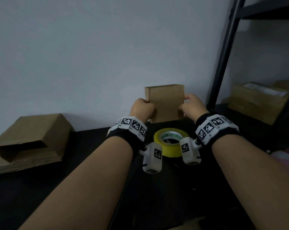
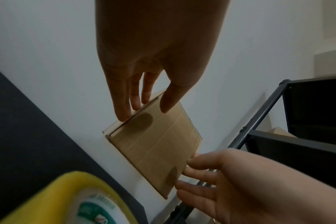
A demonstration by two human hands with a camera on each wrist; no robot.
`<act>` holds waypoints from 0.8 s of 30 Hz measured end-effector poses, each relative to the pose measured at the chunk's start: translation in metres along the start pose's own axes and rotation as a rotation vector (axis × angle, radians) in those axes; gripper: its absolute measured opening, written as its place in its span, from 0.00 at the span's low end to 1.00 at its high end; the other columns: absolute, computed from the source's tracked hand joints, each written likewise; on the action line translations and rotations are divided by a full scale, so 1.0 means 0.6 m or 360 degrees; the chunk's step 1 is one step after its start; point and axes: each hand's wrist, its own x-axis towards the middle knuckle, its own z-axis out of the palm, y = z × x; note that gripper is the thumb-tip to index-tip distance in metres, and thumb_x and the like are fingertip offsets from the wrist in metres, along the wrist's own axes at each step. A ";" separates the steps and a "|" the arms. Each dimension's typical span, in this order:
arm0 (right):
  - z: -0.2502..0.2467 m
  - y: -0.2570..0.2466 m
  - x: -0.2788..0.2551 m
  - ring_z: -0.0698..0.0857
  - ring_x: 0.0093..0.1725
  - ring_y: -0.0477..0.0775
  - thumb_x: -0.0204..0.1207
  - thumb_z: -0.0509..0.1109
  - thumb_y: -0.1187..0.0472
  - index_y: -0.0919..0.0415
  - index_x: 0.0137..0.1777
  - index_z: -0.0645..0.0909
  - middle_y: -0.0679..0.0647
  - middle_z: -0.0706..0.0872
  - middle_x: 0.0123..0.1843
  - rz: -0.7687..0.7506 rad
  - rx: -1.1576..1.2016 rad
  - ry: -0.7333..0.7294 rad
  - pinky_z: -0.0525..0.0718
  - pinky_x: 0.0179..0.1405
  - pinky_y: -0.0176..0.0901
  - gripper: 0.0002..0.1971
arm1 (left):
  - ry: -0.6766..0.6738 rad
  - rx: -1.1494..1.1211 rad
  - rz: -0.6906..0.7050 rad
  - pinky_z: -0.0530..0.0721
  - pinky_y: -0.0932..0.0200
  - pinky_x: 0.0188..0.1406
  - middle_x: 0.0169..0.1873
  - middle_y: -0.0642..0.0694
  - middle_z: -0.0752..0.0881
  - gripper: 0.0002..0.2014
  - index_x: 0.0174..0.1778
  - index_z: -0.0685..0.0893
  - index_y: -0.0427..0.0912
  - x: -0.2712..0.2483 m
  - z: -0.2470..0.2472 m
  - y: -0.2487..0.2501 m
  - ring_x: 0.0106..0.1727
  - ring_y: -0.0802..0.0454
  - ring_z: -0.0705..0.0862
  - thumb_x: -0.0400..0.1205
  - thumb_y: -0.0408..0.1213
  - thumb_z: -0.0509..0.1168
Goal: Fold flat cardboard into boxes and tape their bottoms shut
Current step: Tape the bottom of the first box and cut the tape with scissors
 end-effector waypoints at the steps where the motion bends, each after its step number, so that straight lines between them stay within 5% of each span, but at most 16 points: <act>1: -0.006 0.007 0.008 0.83 0.57 0.60 0.75 0.64 0.67 0.54 0.64 0.76 0.53 0.82 0.53 0.0017 0.0003 -0.0003 0.84 0.61 0.61 0.18 | -0.0026 0.0029 -0.0006 0.88 0.42 0.53 0.47 0.39 0.86 0.10 0.44 0.81 0.43 0.007 0.014 0.001 0.52 0.40 0.86 0.68 0.36 0.69; 6: -0.023 0.045 0.044 0.82 0.60 0.62 0.75 0.63 0.68 0.58 0.72 0.72 0.57 0.81 0.59 0.0079 -0.0035 -0.0011 0.83 0.62 0.59 0.24 | -0.0139 0.0068 -0.0013 0.86 0.40 0.56 0.48 0.36 0.87 0.12 0.47 0.83 0.36 0.035 0.075 0.005 0.52 0.38 0.86 0.75 0.41 0.65; 11: -0.028 0.078 0.074 0.81 0.59 0.62 0.77 0.59 0.69 0.59 0.72 0.69 0.58 0.79 0.58 0.0165 -0.0050 -0.0076 0.82 0.63 0.57 0.22 | -0.0210 0.0018 -0.0160 0.82 0.39 0.63 0.55 0.33 0.84 0.25 0.60 0.80 0.28 0.054 0.121 0.010 0.57 0.34 0.84 0.83 0.49 0.58; 14: -0.025 0.093 0.088 0.83 0.57 0.63 0.77 0.58 0.68 0.61 0.69 0.72 0.61 0.82 0.60 0.0186 -0.0049 -0.0153 0.83 0.61 0.57 0.20 | -0.0255 -0.0052 -0.0202 0.83 0.41 0.62 0.41 0.38 0.82 0.20 0.53 0.81 0.30 0.063 0.135 0.010 0.55 0.36 0.86 0.86 0.46 0.56; 17: -0.019 0.104 0.098 0.84 0.56 0.67 0.78 0.57 0.70 0.67 0.66 0.78 0.66 0.84 0.59 0.0208 -0.0082 -0.0221 0.83 0.62 0.58 0.18 | -0.0332 -0.0102 -0.0168 0.83 0.43 0.59 0.40 0.41 0.81 0.18 0.54 0.82 0.32 0.069 0.144 -0.001 0.42 0.44 0.82 0.87 0.44 0.56; 19: -0.013 0.110 0.099 0.84 0.56 0.68 0.78 0.58 0.70 0.72 0.64 0.80 0.68 0.85 0.58 0.0241 -0.0099 -0.0221 0.83 0.61 0.54 0.17 | -0.0351 -0.0095 -0.0181 0.83 0.43 0.59 0.34 0.46 0.79 0.16 0.40 0.79 0.38 0.070 0.148 -0.006 0.34 0.49 0.79 0.87 0.44 0.56; 24: -0.010 0.101 0.094 0.83 0.56 0.64 0.77 0.64 0.67 0.67 0.66 0.78 0.65 0.84 0.59 0.0255 -0.0077 -0.0132 0.84 0.60 0.55 0.17 | -0.0339 0.0004 -0.0186 0.83 0.44 0.63 0.33 0.49 0.77 0.17 0.32 0.73 0.46 0.064 0.138 -0.002 0.43 0.45 0.80 0.87 0.44 0.57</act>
